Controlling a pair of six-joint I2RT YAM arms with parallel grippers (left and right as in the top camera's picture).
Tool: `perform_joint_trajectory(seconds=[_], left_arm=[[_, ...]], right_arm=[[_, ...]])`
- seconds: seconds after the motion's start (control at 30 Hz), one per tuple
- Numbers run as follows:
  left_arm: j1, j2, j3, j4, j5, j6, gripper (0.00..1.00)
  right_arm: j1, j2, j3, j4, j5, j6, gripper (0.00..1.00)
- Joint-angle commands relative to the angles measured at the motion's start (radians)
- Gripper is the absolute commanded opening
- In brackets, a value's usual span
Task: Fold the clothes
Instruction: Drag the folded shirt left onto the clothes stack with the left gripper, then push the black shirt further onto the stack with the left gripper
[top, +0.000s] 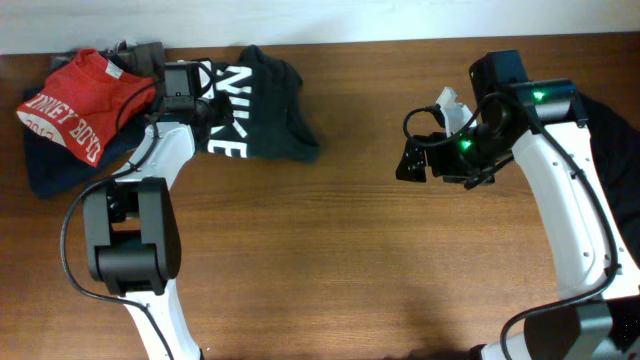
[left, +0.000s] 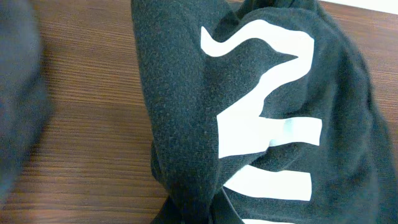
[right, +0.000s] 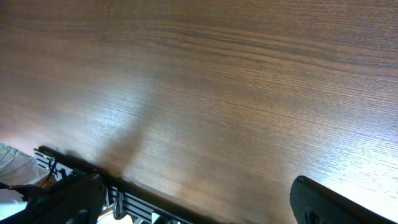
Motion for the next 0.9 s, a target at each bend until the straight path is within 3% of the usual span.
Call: perform_joint_trajectory(seconds=[0.0,0.47,0.87], left_arm=[[0.012,0.017,0.045,0.010,-0.154,0.055,0.04],[0.027,0.017,0.216,-0.108,-0.263,0.094,0.04],[0.073,0.016,0.255,-0.150,-0.286,0.112,0.03]], right_arm=[[-0.007,-0.012,-0.008,0.000,0.016,0.005,0.99],[-0.007,-0.012,-0.008,-0.018,0.016,0.005,0.99],[-0.007,-0.012,-0.008,-0.023,0.016,0.008,0.99]])
